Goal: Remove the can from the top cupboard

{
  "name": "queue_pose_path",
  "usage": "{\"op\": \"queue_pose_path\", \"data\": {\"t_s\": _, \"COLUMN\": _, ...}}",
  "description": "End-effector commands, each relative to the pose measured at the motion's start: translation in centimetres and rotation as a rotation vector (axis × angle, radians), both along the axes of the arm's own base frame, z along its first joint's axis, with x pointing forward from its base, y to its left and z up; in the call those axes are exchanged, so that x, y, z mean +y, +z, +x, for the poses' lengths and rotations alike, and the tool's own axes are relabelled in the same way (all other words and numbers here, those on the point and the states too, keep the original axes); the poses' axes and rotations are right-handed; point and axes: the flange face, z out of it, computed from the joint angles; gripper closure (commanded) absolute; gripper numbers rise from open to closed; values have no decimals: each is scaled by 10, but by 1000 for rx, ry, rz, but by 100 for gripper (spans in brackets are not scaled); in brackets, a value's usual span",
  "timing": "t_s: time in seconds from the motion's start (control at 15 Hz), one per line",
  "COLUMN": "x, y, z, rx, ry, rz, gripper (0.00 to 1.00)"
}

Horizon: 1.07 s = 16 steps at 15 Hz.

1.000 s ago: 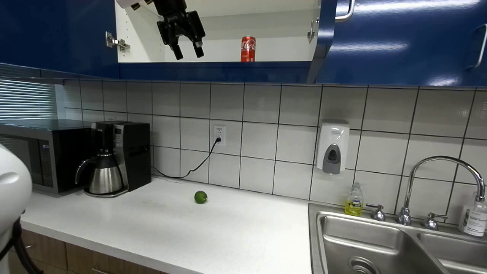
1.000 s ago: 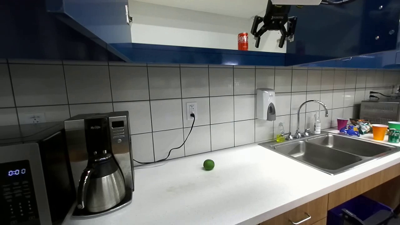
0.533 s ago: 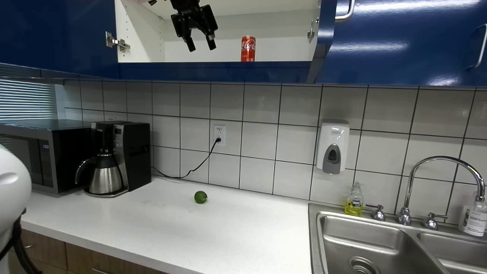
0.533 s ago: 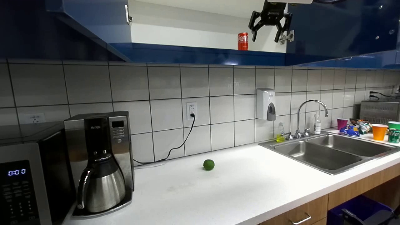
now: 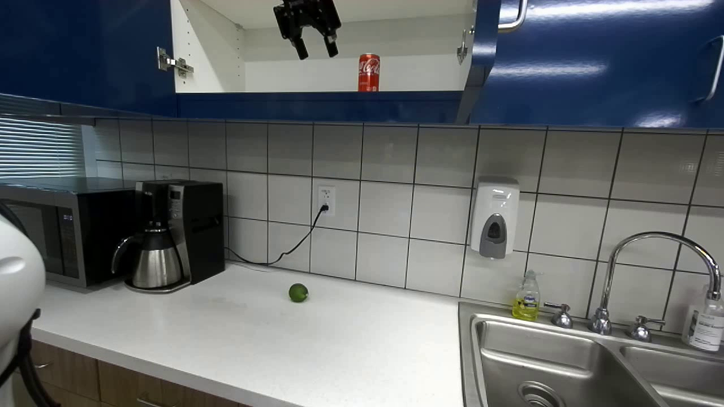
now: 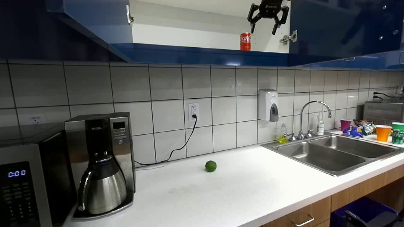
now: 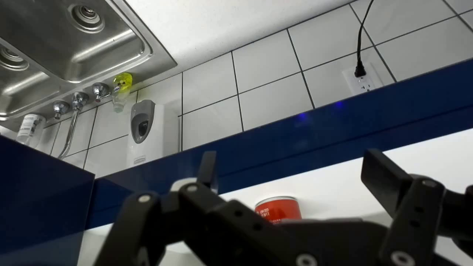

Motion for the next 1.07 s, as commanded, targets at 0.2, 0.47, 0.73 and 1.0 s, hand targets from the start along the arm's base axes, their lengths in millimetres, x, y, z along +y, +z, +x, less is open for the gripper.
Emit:
{"op": "queue_pose_path", "data": {"t_s": 0.2, "x": -9, "y": 24, "z": 45, "rx": -20, "ry": -15, "rz": -51, "gripper": 0}}
{"op": "queue_pose_path", "data": {"t_s": 0.47, "x": -16, "y": 23, "z": 77, "rx": -20, "ry": -25, "rz": -68, "gripper": 0}}
{"op": "queue_pose_path", "data": {"t_s": 0.73, "x": -16, "y": 16, "z": 109, "rx": -23, "ry": -28, "rz": -93, "gripper": 0}}
{"op": "queue_pose_path", "data": {"t_s": 1.0, "x": -15, "y": 14, "z": 135, "rx": -36, "ry": -26, "rz": -108, "gripper": 0}}
